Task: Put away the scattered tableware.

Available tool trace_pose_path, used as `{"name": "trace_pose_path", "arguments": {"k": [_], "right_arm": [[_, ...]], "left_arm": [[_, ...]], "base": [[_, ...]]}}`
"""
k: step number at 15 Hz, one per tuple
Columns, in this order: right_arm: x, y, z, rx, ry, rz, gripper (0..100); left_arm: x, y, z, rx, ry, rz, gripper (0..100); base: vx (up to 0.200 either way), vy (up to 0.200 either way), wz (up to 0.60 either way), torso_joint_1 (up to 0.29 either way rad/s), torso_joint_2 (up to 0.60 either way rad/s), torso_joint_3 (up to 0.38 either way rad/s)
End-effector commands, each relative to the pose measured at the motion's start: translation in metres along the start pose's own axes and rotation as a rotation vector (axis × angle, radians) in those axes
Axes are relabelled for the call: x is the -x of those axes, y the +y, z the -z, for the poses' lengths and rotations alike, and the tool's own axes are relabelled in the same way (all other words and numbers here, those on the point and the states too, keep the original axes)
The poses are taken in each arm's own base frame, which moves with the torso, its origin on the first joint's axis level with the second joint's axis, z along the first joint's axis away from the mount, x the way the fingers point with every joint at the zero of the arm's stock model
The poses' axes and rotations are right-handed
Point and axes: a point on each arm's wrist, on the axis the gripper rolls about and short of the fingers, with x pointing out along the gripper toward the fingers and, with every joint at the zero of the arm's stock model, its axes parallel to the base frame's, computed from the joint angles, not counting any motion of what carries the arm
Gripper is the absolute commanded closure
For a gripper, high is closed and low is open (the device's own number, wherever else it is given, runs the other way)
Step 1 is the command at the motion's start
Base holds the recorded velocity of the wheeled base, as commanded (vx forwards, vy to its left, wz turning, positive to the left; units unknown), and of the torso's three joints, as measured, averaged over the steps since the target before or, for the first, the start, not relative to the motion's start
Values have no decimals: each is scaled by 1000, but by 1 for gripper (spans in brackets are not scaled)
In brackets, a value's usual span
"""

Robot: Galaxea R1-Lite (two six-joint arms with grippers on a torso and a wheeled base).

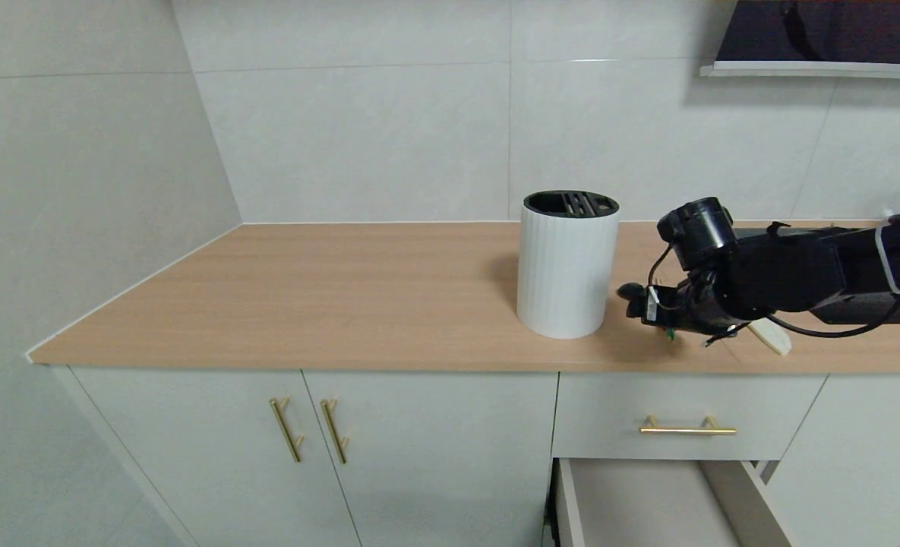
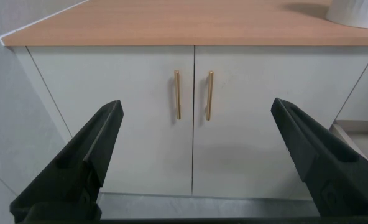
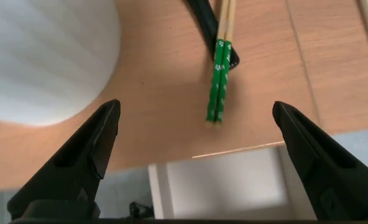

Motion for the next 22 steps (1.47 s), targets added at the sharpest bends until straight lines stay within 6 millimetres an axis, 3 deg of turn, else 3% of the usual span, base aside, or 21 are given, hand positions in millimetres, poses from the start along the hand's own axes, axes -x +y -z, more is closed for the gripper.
{"name": "trace_pose_path", "arguments": {"k": [1, 10, 11, 16, 22], "right_arm": [[-17, -3, 3, -3, 17, 25, 0], [-35, -8, 1, -23, 26, 50, 0], [-36, -7, 0, -23, 25, 48, 100], [-41, -9, 2, -23, 34, 58, 100], [-25, -14, -8, -40, -1, 48, 100]], "left_arm": [[0, 0, 0, 0, 0, -1, 0], [0, 0, 0, 0, 0, -1, 0], [0, 0, 0, 0, 0, -1, 0], [0, 0, 0, 0, 0, -1, 0], [0, 0, 0, 0, 0, -1, 0]], "base": [[0, 0, 0, 0, 0, 0], [0, 0, 0, 0, 0, 0], [0, 0, 0, 0, 0, 0], [0, 0, 0, 0, 0, 0], [0, 0, 0, 0, 0, 0]]}}
